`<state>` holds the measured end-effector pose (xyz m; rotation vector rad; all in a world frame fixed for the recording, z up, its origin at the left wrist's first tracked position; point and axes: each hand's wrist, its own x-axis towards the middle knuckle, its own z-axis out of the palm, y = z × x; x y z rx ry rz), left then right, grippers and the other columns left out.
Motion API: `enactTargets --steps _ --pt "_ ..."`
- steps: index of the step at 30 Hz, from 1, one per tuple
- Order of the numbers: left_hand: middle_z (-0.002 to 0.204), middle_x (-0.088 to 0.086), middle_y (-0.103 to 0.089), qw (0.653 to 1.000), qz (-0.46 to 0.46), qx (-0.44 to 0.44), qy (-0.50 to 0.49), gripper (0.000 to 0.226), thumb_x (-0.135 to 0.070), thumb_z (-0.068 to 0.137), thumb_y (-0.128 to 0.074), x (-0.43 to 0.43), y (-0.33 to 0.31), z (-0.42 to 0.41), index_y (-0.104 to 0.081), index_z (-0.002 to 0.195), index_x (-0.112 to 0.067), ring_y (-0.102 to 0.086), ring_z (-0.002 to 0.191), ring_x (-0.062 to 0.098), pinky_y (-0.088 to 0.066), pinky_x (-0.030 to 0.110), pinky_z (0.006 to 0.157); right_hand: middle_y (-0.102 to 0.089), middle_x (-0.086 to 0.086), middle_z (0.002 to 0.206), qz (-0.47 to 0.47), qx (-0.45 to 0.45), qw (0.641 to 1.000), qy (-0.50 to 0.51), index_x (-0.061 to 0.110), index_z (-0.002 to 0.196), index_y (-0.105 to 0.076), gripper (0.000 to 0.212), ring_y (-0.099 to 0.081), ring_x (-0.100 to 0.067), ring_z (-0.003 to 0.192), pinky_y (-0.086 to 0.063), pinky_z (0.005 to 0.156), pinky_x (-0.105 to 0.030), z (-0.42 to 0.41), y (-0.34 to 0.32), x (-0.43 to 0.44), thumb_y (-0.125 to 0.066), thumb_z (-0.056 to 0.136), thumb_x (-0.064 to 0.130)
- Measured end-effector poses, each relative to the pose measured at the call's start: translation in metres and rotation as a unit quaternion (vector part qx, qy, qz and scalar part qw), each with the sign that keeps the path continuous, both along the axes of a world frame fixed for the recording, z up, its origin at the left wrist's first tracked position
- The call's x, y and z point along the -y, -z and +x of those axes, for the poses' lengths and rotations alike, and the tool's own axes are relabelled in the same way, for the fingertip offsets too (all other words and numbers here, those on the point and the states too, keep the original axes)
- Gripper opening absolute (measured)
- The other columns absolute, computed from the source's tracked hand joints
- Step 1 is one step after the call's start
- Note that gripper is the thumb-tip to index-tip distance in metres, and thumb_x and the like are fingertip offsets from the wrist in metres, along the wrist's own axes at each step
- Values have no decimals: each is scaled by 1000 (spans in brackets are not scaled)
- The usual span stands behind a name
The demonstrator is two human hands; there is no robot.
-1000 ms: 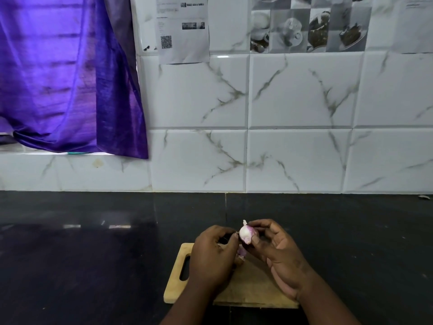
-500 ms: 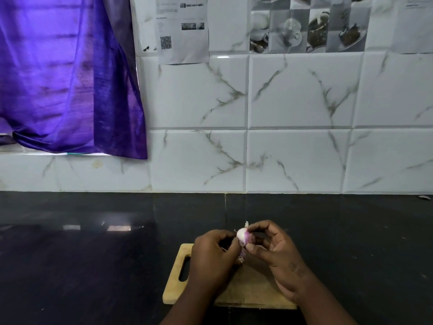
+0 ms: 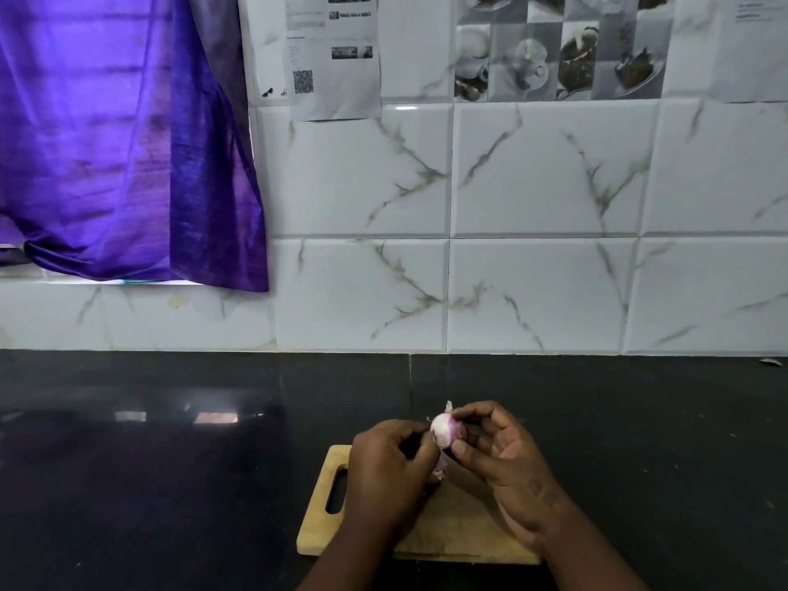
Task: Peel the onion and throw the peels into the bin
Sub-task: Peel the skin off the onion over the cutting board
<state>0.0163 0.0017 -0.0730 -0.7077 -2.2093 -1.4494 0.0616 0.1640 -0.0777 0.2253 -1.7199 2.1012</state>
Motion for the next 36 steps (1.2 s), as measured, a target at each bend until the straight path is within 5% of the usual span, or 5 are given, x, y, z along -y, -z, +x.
enactTargets --steps 13,16,20,28,36 --pt "89 -1 -76 991 41 49 117 16 -35 105 -57 -1 4 -7 -71 98 -33 -75 85 18 -61 55 76 -72 -19 123 -35 16 999 -15 1 114 -64 32 -64 -40 123 -60 95 -43 1 -3 -2 -71 85 -9" --pt "89 -6 -72 995 4 15 95 18 -39 106 -52 -3 7 -8 -67 96 -35 -71 86 15 -61 48 75 -72 -18 122 -31 17 999 -13 2 115 -64 33 -66 -37 121 -58 98 -46 2 -3 -2 -73 84 -7" --pt "82 -17 -55 996 -74 -35 29 20 -28 107 -51 -6 2 -3 -57 88 -33 -54 79 3 -41 17 67 -72 -19 122 -34 17 999 -10 2 113 -66 33 -69 -29 114 -62 89 -37 1 -3 -1 -74 82 -6" --pt "74 -20 -46 992 -105 -58 -37 22 -24 102 -57 -9 1 0 -51 83 -33 -47 72 0 -35 16 62 -77 -13 113 -29 10 999 -19 6 108 -70 32 -74 -20 104 -62 80 -31 6 -8 4 -76 77 6" --pt "70 -5 -61 997 -48 11 -54 28 -23 101 -58 -5 4 -8 -62 74 -21 -58 68 12 -44 30 59 -73 -25 121 -106 37 989 -98 1 121 -63 30 -74 -34 105 -64 89 -42 5 -6 0 -62 92 1"
